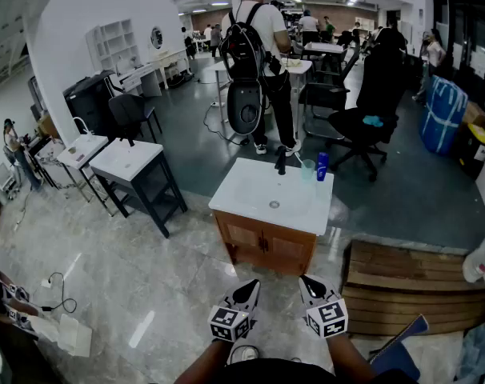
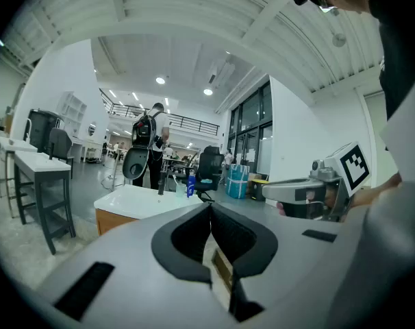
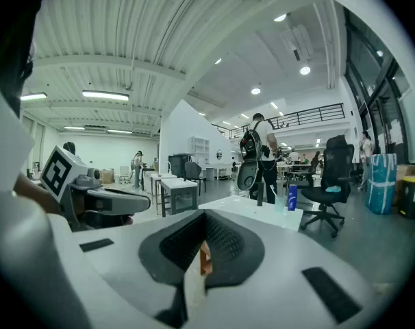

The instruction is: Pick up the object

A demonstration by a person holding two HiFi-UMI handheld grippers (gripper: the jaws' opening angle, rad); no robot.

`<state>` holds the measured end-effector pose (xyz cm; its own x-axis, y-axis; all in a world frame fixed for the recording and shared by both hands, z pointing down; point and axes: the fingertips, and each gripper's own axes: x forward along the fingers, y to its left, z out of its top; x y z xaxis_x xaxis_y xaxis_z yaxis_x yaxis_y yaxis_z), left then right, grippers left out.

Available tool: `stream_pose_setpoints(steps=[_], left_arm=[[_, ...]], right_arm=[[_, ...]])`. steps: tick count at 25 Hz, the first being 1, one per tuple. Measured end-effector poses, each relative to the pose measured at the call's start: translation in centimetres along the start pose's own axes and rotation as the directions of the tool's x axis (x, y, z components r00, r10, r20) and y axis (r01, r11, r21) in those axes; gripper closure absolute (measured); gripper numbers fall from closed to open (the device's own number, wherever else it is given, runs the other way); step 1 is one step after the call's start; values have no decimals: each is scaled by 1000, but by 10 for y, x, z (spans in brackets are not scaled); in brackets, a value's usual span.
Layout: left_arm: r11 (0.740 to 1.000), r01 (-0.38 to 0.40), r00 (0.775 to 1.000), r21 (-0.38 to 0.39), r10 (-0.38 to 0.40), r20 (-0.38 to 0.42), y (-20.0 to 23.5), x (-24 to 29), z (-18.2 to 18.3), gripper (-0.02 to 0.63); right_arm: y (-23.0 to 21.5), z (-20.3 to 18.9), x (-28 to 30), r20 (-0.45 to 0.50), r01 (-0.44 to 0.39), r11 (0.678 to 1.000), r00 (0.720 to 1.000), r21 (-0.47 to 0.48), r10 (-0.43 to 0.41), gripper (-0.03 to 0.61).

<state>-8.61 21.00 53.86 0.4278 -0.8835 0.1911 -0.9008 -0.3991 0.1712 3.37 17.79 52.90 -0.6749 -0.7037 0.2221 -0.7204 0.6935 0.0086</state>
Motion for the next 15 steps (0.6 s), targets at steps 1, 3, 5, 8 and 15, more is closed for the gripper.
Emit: stream_pose_setpoints(steps=[1,3,5,8,15], left_arm=[[1000,1,1000,1,-1,6,3,0,0,594],[1000,4,1000,3,-4,12,8,-2,-1,594],[1000,11,1000,4,-11,10,10,-2,-1,594],[1000,24,1000,10,-24,2,13,-2,0,594],[998,53,999,16,-53,-7,25,2,-4,594]], right_arm=[[1,1,2,2,6,1000,1000,1,-6,561],[4,1,5,4,17,1000,1000,3,-17,560],[5,2,8,3,23,1000,1000,4,-23,560],[7,4,11,3,32,999,999,2,-32,560],[9,8,20,42,62,998,997,27,-64,560]])
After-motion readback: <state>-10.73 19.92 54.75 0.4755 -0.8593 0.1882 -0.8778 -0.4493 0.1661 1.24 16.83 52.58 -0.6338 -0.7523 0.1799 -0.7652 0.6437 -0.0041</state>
